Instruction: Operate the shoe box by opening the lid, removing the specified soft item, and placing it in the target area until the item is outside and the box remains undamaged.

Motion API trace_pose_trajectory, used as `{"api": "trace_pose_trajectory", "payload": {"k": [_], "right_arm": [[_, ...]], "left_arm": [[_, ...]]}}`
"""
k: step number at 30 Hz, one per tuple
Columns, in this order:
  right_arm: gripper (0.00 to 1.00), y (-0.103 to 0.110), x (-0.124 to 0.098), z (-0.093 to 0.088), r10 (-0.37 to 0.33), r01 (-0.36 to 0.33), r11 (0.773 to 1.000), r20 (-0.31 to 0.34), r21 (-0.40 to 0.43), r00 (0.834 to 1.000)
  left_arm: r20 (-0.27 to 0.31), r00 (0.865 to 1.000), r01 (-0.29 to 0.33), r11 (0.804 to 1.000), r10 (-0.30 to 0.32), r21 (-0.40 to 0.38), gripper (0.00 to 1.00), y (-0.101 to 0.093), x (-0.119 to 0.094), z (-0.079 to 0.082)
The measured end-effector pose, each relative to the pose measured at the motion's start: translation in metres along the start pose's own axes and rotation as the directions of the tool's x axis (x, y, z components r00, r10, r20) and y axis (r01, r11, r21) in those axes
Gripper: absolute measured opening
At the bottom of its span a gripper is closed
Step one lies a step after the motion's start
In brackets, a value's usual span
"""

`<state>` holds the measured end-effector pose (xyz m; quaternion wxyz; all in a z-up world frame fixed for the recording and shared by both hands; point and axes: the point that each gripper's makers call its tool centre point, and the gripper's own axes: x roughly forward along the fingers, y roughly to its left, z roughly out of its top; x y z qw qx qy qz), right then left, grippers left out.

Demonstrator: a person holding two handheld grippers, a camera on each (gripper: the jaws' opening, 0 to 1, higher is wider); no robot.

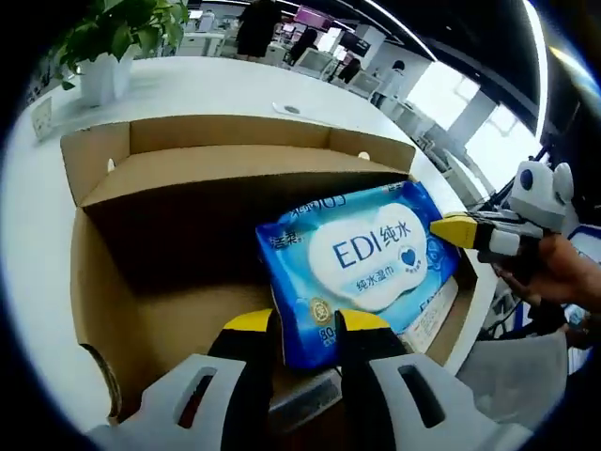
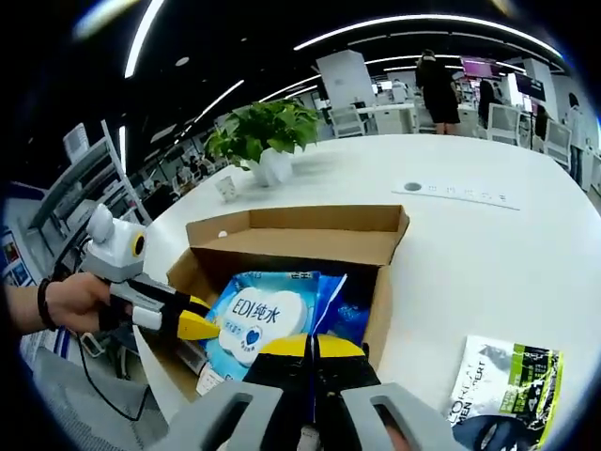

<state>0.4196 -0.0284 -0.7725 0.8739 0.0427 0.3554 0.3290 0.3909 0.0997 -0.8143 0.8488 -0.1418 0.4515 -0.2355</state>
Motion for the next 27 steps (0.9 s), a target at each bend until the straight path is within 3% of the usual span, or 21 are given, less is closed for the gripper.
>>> {"api": "trace_pose_trajectory", "payload": {"k": [4,8,11,17,27], "right_arm": [[0.00,0.001,-0.001,0.000,0.025,-0.025,1.000,-0.001,0.010,1.000],[0.00,0.000,0.001,0.002,0.052,-0.052,0.996,-0.005,0.077,0.999],[0.00,0.002,0.002,0.001,0.052,-0.051,0.997,-0.011,0.063,0.999],[0.00,0.002,0.001,-0.001,0.015,-0.015,1.000,-0.020,0.016,1.000],[0.00,0.007,-0.005,0.002,0.029,-0.029,0.999,0.007,0.035,1.000]], "left_arm": [[-0.002,1.000,-0.005,1.000,0.005,-0.014,0.20,0.000,0.002,-0.001],[0.016,1.000,-0.013,1.000,0.014,-0.024,0.07,0.000,0.002,0.000],[0.021,1.000,-0.007,1.000,0.008,-0.025,0.04,-0.002,0.000,0.002],[0.043,0.999,-0.019,1.000,0.018,0.018,0.02,-0.006,-0.008,0.007],[0.074,0.997,-0.021,0.999,0.019,0.029,0.01,-0.010,-0.019,0.012]]}}
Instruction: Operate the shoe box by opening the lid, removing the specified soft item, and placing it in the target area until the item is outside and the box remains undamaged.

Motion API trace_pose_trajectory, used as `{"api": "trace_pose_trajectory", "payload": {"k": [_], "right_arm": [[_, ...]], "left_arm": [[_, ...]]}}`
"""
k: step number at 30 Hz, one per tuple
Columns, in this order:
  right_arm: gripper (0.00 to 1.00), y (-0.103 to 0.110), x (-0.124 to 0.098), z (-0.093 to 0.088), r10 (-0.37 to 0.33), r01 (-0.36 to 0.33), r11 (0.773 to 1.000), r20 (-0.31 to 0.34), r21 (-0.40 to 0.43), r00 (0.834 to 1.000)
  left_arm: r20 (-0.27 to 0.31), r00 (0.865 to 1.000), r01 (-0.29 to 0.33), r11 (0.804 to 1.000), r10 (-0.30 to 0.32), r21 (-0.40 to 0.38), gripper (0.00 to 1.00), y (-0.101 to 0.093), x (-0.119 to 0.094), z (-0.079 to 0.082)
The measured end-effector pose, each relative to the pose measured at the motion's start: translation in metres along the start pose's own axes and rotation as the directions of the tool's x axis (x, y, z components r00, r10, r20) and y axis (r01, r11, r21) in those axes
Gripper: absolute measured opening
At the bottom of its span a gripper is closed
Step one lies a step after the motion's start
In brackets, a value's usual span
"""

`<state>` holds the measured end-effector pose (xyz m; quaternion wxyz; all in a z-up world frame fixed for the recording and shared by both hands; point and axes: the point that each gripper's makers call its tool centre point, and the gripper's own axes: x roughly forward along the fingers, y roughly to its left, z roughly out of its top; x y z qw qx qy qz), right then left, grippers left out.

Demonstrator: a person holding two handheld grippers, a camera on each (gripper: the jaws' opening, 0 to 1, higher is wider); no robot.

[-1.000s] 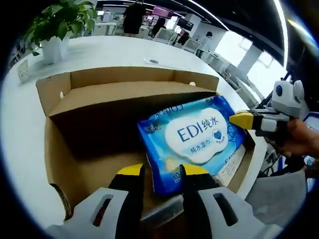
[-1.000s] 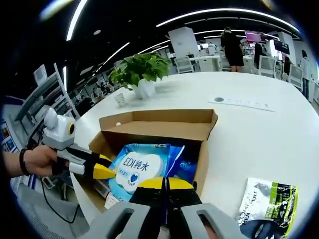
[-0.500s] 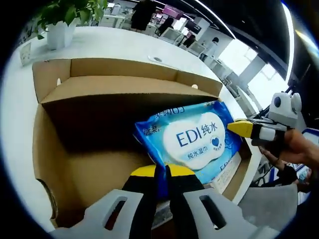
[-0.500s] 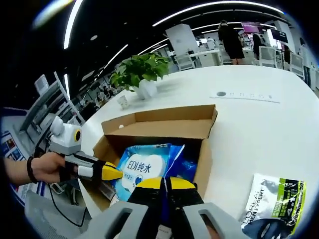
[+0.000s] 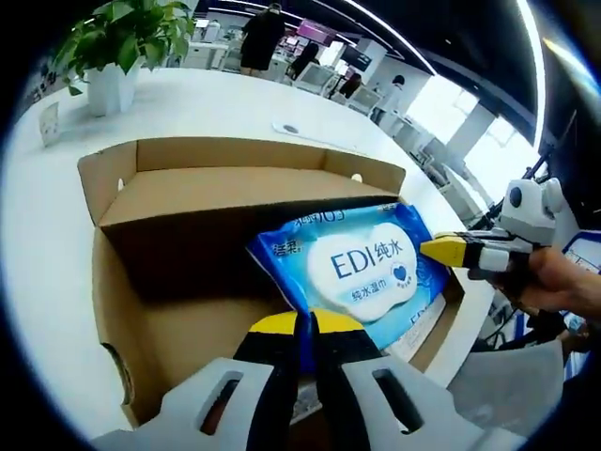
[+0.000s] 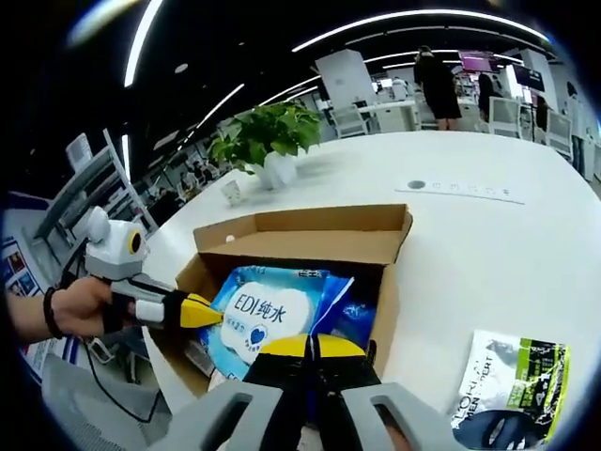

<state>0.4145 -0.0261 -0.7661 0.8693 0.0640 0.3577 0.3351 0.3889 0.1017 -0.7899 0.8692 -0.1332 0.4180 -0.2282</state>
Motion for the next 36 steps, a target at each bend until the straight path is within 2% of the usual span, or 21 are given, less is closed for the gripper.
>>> {"api": "trace_pose_trajectory", "payload": {"k": [9,21,36], "right_arm": [[0.00,0.002,-0.003,-0.002,0.000,0.000,1.000,0.004,0.000,1.000],[0.00,0.006,-0.017,0.001,-0.008,0.007,1.000,0.041,0.023,0.999],[0.00,-0.005,-0.045,0.005,-0.041,0.036,0.998,0.090,0.053,0.995]], "left_arm": [[0.015,1.000,-0.010,1.000,0.010,0.023,0.01,-0.004,-0.010,0.005],[0.035,0.999,-0.007,0.998,0.004,0.058,0.00,-0.014,-0.020,0.015],[0.049,0.998,0.024,0.991,-0.031,0.128,0.00,-0.044,-0.020,0.035]]}}
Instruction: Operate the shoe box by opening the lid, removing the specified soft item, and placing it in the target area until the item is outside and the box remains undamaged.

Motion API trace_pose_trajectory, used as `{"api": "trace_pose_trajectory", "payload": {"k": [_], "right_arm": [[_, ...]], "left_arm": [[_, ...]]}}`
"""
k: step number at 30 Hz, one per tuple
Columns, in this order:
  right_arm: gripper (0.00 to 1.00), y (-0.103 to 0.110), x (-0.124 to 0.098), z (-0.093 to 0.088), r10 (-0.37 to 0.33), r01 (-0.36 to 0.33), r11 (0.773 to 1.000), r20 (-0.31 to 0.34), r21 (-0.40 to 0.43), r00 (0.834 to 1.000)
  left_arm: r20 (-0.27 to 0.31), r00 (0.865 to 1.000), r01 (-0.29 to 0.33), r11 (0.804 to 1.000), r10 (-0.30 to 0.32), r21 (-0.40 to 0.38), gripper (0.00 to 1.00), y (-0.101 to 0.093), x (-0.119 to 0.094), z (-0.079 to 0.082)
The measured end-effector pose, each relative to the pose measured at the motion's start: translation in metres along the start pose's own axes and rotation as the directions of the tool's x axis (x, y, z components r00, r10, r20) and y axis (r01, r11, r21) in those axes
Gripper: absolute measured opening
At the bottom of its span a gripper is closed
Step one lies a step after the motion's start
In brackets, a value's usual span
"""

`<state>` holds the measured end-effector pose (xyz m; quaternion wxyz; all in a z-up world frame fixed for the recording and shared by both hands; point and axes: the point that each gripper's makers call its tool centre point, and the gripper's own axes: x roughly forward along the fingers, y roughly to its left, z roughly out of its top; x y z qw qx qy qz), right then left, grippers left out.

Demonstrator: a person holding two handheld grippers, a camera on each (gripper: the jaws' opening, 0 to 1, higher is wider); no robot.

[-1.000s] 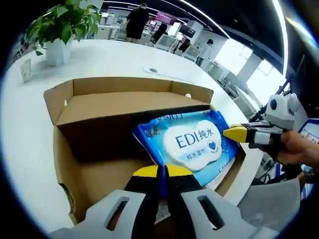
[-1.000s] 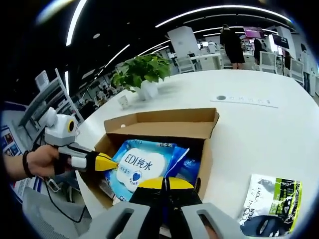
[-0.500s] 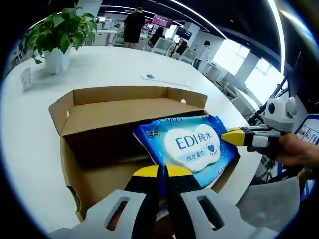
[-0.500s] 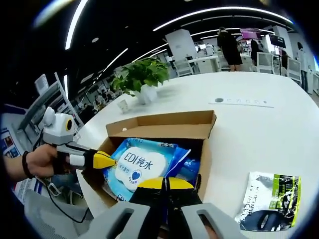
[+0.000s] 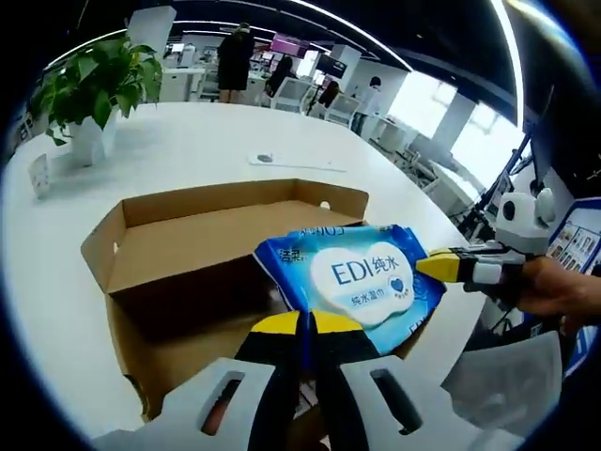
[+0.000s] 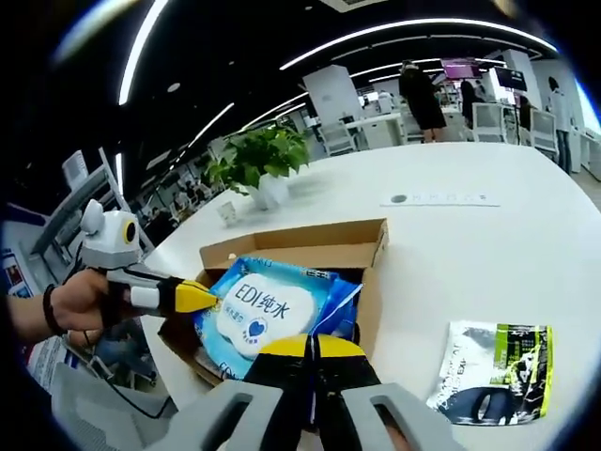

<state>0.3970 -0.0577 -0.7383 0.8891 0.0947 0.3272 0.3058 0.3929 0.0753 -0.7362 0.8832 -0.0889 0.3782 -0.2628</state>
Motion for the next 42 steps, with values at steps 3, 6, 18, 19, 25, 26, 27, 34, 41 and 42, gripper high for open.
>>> {"api": "trace_pose_trajectory", "payload": {"k": [3,6,18,19,25,26,27,34,41,42], "right_arm": [[0.00,-0.006,-0.008,0.003,-0.011,0.011,1.000,0.014,0.007,1.000],[0.00,-0.012,-0.016,0.005,-0.024,0.024,1.000,0.029,0.014,0.999],[0.00,-0.046,-0.052,0.005,-0.090,0.085,0.994,0.078,0.066,0.993],[0.00,-0.051,-0.056,0.004,-0.098,0.093,0.993,0.081,0.074,0.992],[0.00,-0.071,-0.075,-0.001,-0.133,0.124,0.987,0.091,0.101,0.987],[0.00,-0.075,-0.079,-0.003,-0.141,0.131,0.986,0.092,0.106,0.986],[0.00,-0.078,-0.081,-0.004,-0.146,0.136,0.985,0.092,0.110,0.985],[0.00,-0.106,-0.102,-0.011,-0.193,0.177,0.973,0.102,0.146,0.976],[0.00,-0.132,-0.119,-0.018,-0.226,0.207,0.964,0.098,0.168,0.969],[0.00,-0.135,-0.122,-0.019,-0.229,0.210,0.963,0.096,0.170,0.969]], "left_arm": [[0.002,1.000,0.008,1.000,-0.008,0.012,0.00,-0.006,0.002,0.004],[0.002,1.000,0.021,0.999,-0.021,0.031,0.00,-0.016,0.006,0.010],[-0.011,0.997,0.077,0.992,-0.076,0.098,0.00,-0.060,0.030,0.025],[-0.014,0.997,0.082,0.991,-0.081,0.102,0.00,-0.064,0.032,0.025],[-0.037,0.992,0.121,0.984,-0.117,0.132,0.00,-0.091,0.048,0.025],[-0.040,0.992,0.126,0.983,-0.122,0.136,0.00,-0.094,0.051,0.025],[-0.044,0.991,0.134,0.981,-0.129,0.142,0.00,-0.100,0.054,0.026],[-0.067,0.985,0.169,0.972,-0.160,0.165,0.00,-0.128,0.076,0.028],[-0.090,0.979,0.196,0.963,-0.182,0.183,0.00,-0.152,0.096,0.025],[-0.093,0.979,0.197,0.963,-0.183,0.185,0.00,-0.154,0.098,0.025]]}}
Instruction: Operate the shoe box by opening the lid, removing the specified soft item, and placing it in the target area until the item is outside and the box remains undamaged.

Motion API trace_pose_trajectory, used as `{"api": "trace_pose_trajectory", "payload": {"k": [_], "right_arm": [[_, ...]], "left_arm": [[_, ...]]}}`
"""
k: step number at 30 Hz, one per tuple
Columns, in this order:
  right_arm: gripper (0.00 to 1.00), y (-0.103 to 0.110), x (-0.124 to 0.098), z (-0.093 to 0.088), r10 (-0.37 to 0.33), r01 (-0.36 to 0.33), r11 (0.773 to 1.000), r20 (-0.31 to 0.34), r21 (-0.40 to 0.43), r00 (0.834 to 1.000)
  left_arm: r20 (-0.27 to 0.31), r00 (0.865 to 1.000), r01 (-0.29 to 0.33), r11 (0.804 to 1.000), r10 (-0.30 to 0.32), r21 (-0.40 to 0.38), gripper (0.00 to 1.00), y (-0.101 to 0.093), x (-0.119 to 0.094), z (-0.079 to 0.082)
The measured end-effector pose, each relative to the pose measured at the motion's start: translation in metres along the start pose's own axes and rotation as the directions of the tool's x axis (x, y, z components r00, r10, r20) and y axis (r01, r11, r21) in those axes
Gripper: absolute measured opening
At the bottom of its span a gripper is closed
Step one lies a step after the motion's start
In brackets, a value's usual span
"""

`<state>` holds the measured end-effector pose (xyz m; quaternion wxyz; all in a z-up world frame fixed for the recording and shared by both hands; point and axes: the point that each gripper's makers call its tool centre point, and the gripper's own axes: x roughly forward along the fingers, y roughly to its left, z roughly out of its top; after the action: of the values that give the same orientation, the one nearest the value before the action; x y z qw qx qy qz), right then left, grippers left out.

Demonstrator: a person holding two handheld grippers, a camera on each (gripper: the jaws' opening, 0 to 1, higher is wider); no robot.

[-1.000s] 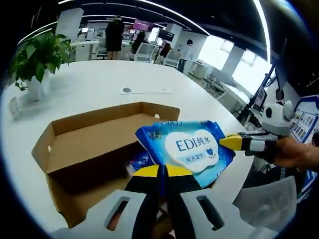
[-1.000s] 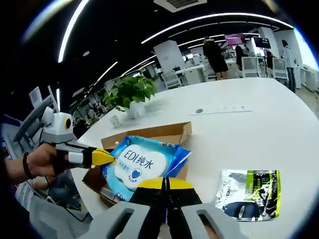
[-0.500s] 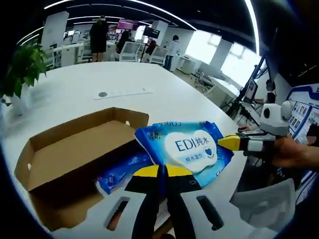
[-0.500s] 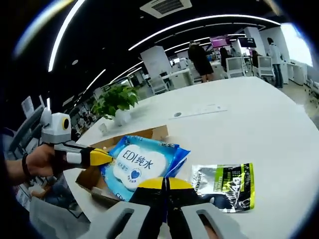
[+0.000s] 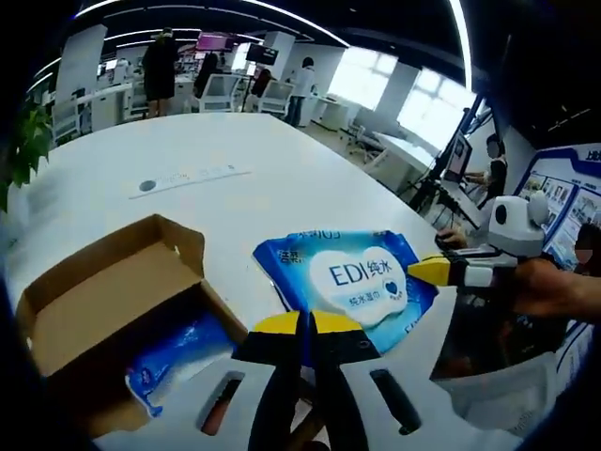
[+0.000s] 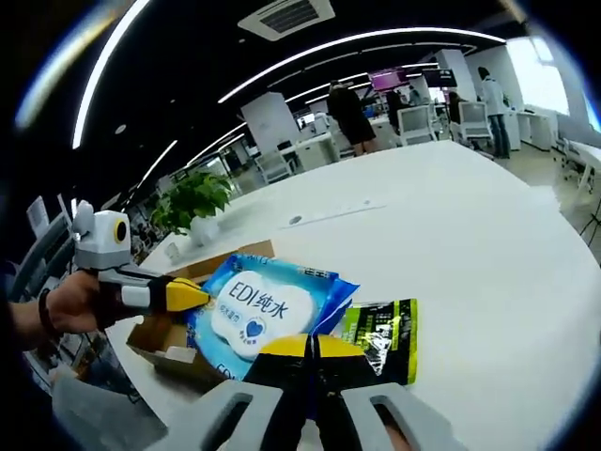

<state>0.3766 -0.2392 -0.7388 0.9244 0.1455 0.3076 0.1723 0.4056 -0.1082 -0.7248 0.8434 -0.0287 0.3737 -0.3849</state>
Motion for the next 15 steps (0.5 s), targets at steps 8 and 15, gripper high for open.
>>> {"api": "trace_pose_trajectory", "payload": {"k": [8,15], "right_arm": [[0.00,-0.028,-0.001,-0.005,-0.020,0.020,1.000,-0.020,0.015,1.000],[0.00,-0.047,0.007,0.000,-0.018,0.019,1.000,-0.029,0.019,0.999]], "left_arm": [[-0.042,0.999,0.016,0.999,-0.014,0.047,0.00,-0.014,0.024,-0.003],[-0.064,0.998,0.013,0.998,-0.010,0.058,0.00,-0.017,0.040,-0.002]]}}
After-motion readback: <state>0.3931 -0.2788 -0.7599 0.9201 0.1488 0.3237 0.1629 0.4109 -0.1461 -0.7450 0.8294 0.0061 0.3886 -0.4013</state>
